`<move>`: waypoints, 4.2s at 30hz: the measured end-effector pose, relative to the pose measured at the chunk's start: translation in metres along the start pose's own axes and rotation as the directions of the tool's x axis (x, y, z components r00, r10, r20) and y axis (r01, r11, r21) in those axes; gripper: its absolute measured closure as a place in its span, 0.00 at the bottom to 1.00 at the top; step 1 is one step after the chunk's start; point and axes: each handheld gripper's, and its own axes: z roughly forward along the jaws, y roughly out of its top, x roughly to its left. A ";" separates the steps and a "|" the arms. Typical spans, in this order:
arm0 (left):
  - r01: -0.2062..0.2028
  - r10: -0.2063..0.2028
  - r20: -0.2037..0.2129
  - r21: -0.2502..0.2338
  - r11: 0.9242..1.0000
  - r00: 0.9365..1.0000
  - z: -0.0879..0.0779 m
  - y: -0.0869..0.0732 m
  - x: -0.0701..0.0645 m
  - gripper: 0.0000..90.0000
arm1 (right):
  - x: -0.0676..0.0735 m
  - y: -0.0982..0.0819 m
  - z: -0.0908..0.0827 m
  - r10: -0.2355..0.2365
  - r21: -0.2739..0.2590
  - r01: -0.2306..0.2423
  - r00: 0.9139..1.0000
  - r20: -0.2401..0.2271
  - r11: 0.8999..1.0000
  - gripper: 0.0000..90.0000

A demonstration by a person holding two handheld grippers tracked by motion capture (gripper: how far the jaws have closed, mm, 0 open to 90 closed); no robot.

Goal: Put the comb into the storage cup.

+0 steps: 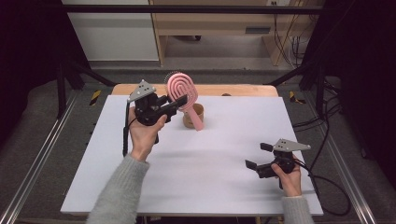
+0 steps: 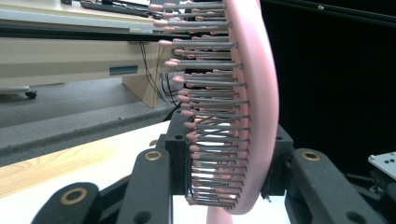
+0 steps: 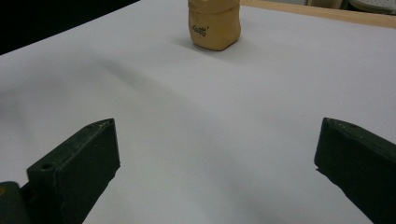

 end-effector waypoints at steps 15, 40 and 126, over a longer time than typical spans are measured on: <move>0.004 -0.004 -0.035 -0.006 1.000 0.999 0.013 0.015 0.010 0.70 | 0.001 0.000 0.001 0.004 0.005 -0.004 1.000 -0.005 1.000 0.00; -0.005 0.006 -0.070 0.014 1.000 0.998 0.037 0.027 0.020 0.70 | 0.001 -0.001 0.002 0.002 0.011 -0.002 1.000 -0.007 1.000 0.00; -0.006 0.026 -0.170 0.118 0.993 0.985 0.109 -0.004 0.062 0.70 | 0.001 -0.003 0.004 0.000 0.021 0.001 1.000 -0.016 1.000 0.00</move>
